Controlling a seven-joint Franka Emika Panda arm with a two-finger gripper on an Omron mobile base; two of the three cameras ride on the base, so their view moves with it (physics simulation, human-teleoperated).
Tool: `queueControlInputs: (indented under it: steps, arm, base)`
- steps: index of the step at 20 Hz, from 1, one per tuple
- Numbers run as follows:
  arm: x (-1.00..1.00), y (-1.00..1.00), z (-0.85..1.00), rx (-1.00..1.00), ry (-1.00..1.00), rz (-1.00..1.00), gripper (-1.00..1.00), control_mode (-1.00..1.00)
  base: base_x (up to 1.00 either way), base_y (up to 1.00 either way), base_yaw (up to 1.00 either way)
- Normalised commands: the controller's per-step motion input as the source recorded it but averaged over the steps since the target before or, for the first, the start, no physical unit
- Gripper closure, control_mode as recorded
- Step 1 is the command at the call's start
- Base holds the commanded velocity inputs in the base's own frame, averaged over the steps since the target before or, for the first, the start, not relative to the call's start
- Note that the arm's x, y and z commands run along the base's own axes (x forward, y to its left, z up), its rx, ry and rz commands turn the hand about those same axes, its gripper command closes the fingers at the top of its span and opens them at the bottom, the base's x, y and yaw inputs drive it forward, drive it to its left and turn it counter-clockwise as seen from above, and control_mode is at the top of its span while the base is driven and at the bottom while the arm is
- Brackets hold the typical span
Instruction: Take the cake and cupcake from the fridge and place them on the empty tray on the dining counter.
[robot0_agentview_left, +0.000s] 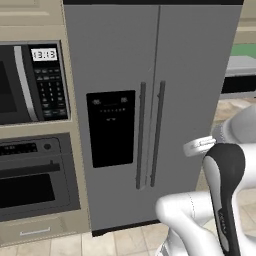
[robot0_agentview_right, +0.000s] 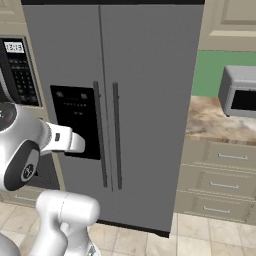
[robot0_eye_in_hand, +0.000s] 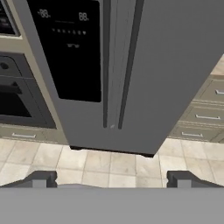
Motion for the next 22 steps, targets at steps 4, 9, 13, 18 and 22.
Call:
queueControlInputs:
  steps: [4, 9, 13, 18, 22]
  arm:
    - [0.0, 0.0, 0.0, 0.0, 0.0, 0.0, -1.0, 1.0]
    - [0.38, -0.13, -0.1, 0.0, -0.04, -0.02, -1.0, -1.0]
    - [0.89, -0.18, -0.16, 0.0, -0.06, -0.02, -1.0, -1.0]
    - [0.97, -0.01, -0.24, 0.0, -0.11, 0.0, -1.0, -1.0]
    - [0.74, 0.0, -0.34, 0.0, -0.35, 0.0, -1.0, -1.0]
  base:
    - [0.03, 0.03, 0.0]
    - [0.06, 0.0, 0.0]
    - [0.0, 0.0, 0.0]
    - [0.0, 0.0, 0.0]
    - [0.0, 0.0, 0.0]
